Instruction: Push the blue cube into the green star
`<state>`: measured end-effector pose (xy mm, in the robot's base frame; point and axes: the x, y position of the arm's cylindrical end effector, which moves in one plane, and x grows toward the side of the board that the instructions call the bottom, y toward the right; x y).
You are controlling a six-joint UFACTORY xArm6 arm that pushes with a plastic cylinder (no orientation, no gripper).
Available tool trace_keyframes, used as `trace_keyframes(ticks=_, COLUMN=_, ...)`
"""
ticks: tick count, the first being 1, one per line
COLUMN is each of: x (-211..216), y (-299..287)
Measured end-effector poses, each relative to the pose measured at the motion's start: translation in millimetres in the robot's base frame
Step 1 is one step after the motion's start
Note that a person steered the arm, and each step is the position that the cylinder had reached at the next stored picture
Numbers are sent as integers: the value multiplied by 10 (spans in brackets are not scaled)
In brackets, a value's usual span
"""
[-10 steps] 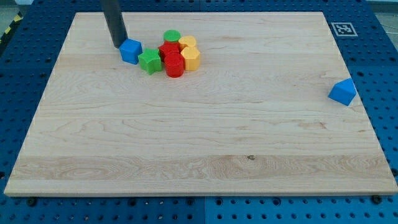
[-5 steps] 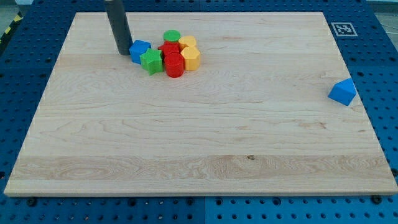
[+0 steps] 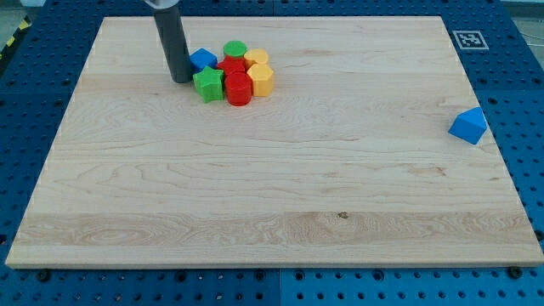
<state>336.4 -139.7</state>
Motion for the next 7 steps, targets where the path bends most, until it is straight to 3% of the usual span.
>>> trace_keyframes(ticks=2, x=-140, y=-368)
trace_keyframes(ticks=3, x=-633, y=-394)
trace_keyframes(ticks=4, x=-865, y=-211)
trace_keyframes(ticks=5, x=-866, y=101)
trace_keyframes(ticks=7, x=-671, y=61)
